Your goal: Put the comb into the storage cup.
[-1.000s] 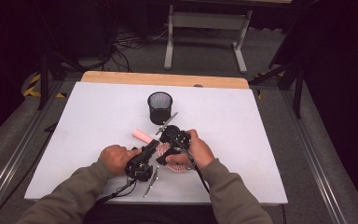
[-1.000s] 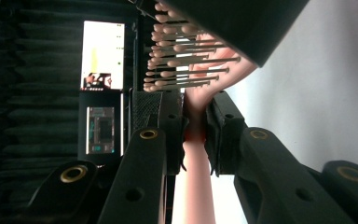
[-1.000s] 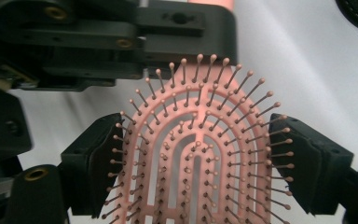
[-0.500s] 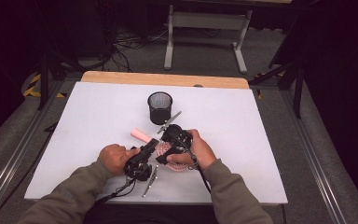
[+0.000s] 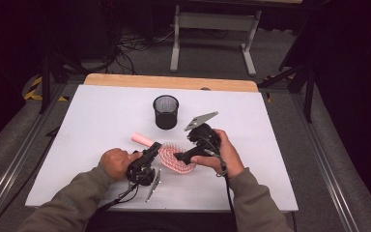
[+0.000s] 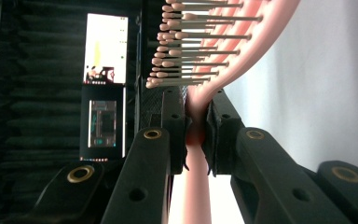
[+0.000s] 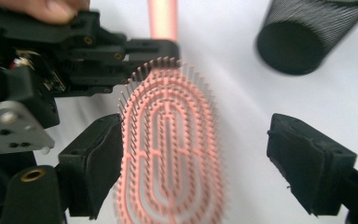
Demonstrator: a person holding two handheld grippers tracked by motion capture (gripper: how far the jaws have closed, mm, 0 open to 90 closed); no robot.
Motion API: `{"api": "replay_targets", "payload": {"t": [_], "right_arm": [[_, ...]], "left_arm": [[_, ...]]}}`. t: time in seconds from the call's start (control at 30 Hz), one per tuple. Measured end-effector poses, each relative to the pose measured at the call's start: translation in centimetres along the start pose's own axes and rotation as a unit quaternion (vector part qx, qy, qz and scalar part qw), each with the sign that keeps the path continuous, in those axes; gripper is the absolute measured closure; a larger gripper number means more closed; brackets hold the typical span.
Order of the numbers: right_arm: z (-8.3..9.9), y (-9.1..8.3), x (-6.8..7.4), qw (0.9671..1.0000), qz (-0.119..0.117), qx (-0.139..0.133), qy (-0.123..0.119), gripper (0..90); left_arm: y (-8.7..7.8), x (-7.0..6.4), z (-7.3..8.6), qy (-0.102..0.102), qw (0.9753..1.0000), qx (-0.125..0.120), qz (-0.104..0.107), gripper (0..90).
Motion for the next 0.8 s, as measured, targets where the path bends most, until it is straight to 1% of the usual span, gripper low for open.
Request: {"api": "replay_targets", "payload": {"t": [0.03, 0.07, 0.1, 0.13, 0.17, 0.2, 0.23, 0.27, 0.3, 0.37, 0.4, 0.43, 0.47, 0.5, 0.57, 0.6, 0.63, 0.67, 0.7, 0.73, 0.77, 0.8], "right_arm": [[0.0, -0.9, -0.6, 0.9996, 0.019, -0.020, -0.006, 19.5], [0.0, -1.9, -1.1, 0.9979, 0.049, -0.041, -0.008, 19.6], [-0.1, -2.9, -1.6, 0.9954, 0.070, -0.065, -0.012, 20.4], [0.0, -3.6, -1.9, 0.9936, 0.079, -0.080, -0.010, 20.3], [0.2, -4.7, -2.5, 0.9903, 0.094, -0.102, -0.006, 19.9], [0.6, -5.3, -3.0, 0.9871, 0.111, -0.116, -0.005, 19.9], [1.0, -5.8, -3.5, 0.9843, 0.125, -0.124, -0.002, 19.9], [1.6, -6.1, -4.0, 0.9817, 0.139, -0.131, 0.001, 19.8], [2.4, -6.3, -4.5, 0.9781, 0.159, -0.134, 0.001, 19.9], [3.3, -6.2, -5.2, 0.9737, 0.180, -0.139, 0.003, 20.0], [4.0, -6.2, -5.6, 0.9708, 0.191, -0.145, 0.006, 20.0], [4.7, -6.1, -5.9, 0.9684, 0.196, -0.154, 0.011, 20.4], [4.9, -6.1, -6.0, 0.9673, 0.198, -0.158, 0.014, 20.4], [5.4, -6.0, -6.2, 0.9648, 0.205, -0.164, 0.018, 20.4], [6.2, -5.9, -6.7, 0.9597, 0.224, -0.169, 0.013, 20.5], [6.6, -5.8, -6.9, 0.9563, 0.240, -0.167, 0.004, 20.4], [6.9, -5.9, -7.0, 0.9534, 0.251, -0.168, -0.005, 20.6], [7.2, -5.9, -7.1, 0.9511, 0.258, -0.170, -0.010, 20.6], [7.5, -5.9, -7.1, 0.9498, 0.260, -0.174, -0.009, 20.5], [7.8, -5.9, -7.2, 0.9491, 0.261, -0.175, -0.008, 20.5], [7.9, -5.9, -7.2, 0.9485, 0.263, -0.177, -0.010, 20.6], [8.2, -5.9, -7.3, 0.9472, 0.267, -0.177, -0.009, 20.6]], "left_arm": [[0.0, 0.1, 0.1, -0.003, 1.0000, 0.002, 0.001, 80.2], [0.0, 0.1, 0.2, -0.004, 1.0000, 0.002, -0.001, 80.2], [0.0, 0.2, 0.2, -0.004, 1.0000, 0.002, -0.003, 80.2], [0.0, 0.3, 0.3, -0.006, 1.0000, 0.004, -0.001, 80.2], [0.0, 0.4, 0.4, -0.013, 0.9999, 0.004, 0.001, 80.2], [-0.1, 0.5, 0.5, -0.013, 0.9999, 0.006, -0.003, 80.2], [0.0, 0.6, 0.6, -0.020, 0.9998, 0.003, -0.003, 80.2], [-0.1, 0.8, 0.8, -0.023, 0.9997, 0.006, -0.005, 80.2], [-0.1, 1.0, 0.9, -0.024, 0.9997, 0.006, -0.007, 80.2], [-0.1, 1.3, 1.1, -0.037, 0.9993, 0.005, -0.009, 80.2], [-0.1, 1.6, 1.2, -0.042, 0.9991, 0.004, -0.009, 80.2], [-0.2, 1.7, 1.3, -0.046, 0.9989, 0.005, -0.012, 80.2], [-0.2, 1.8, 1.4, -0.055, 0.9984, 0.003, -0.012, 80.2], [-0.2, 2.0, 1.5, -0.064, 0.9979, 0.002, -0.011, 80.2], [-0.3, 2.4, 1.7, -0.082, 0.9966, -0.001, -0.013, 80.2], [-0.3, 2.6, 1.6, -0.094, 0.9954, -0.007, -0.014, 80.2], [-0.4, 2.9, 1.7, -0.097, 0.9952, -0.007, -0.016, 80.2], [-0.4, 3.3, 1.8, -0.114, 0.9932, -0.013, -0.020, 80.2], [-0.5, 3.6, 1.9, -0.124, 0.9919, -0.015, -0.019, 80.2], [-0.5, 3.8, 1.9, -0.132, 0.9909, -0.019, -0.019, 80.2], [-0.5, 4.1, 2.0, -0.140, 0.9897, -0.018, -0.020, 80.2], [-0.6, 4.3, 2.1, -0.150, 0.9883, -0.020, -0.022, 80.2]]}}
Point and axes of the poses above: each handheld gripper's, and its own axes: y roughly forward along the jaws, z roughly out of its underside, x roughly to its left, the point moved 9 cm from there along y, roughly forward along the jaws, and after that the axes turned 2 degrees about -y, right-handed, at the moved point
